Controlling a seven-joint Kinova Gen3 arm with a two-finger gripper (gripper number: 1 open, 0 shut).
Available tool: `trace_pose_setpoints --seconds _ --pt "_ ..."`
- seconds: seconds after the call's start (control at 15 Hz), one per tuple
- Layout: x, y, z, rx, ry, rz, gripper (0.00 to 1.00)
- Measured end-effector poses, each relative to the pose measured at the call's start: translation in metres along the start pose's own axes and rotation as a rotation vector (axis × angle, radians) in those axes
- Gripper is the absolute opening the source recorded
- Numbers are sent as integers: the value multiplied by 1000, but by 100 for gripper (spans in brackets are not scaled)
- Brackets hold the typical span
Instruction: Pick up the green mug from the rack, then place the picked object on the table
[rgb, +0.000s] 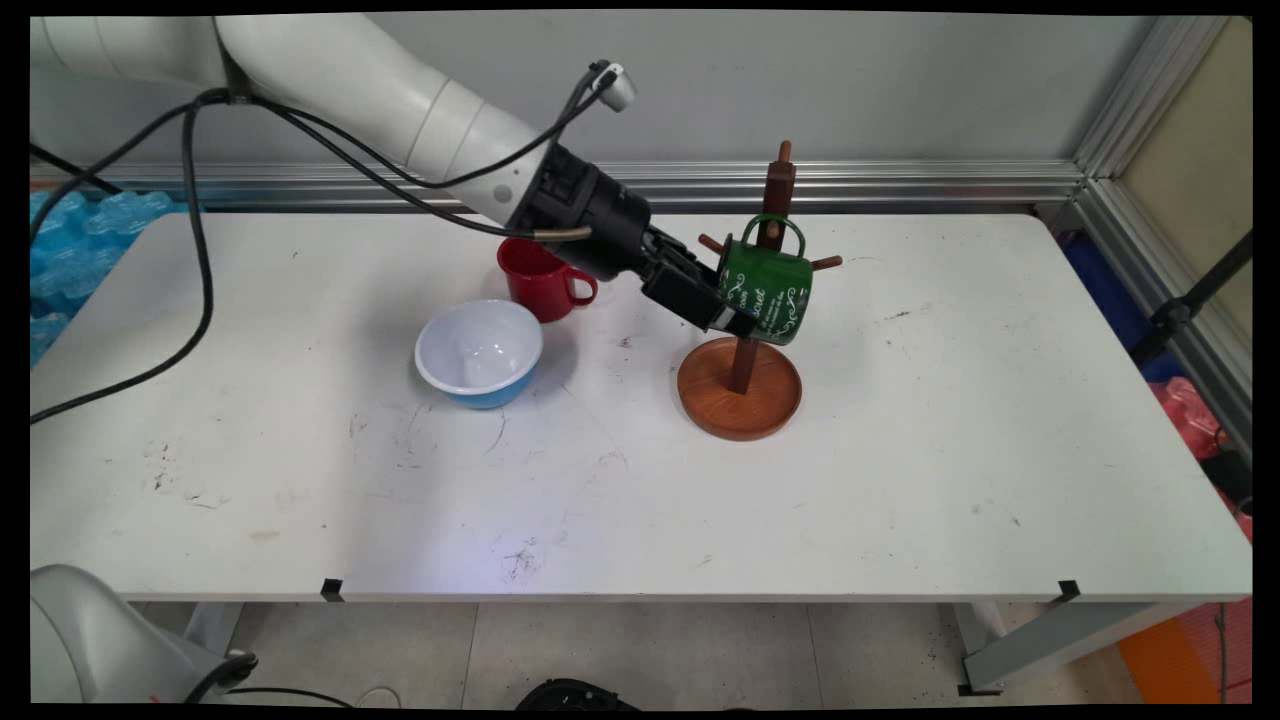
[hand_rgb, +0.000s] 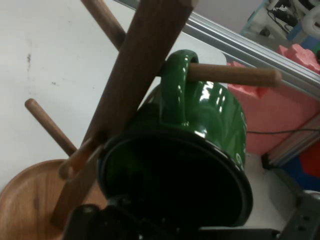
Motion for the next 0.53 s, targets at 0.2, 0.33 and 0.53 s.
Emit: trace_pose_setpoints --seconds 0.2,0.33,0.53 --pt "0 0 7 0 10 -4 0" --pt "0 0 10 -1 13 -4 0" --pt "0 -1 14 -2 17 -4 0"
